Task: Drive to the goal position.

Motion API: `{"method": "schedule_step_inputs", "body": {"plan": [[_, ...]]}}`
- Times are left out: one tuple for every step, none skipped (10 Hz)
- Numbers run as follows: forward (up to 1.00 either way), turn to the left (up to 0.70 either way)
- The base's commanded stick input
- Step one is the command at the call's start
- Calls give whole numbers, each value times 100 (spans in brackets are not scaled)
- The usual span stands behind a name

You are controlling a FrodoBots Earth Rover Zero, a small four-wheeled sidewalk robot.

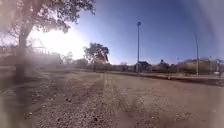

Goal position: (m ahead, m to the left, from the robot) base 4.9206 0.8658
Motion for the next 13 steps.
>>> {"method": "schedule_step_inputs", "body": {"plan": [[50, 0], [50, 0], [50, 0], [50, 0], [50, 0], [50, 0], [50, 0], [50, 0], [50, 0], [50, 0], [50, 0], [50, 0], [50, 0]]}}
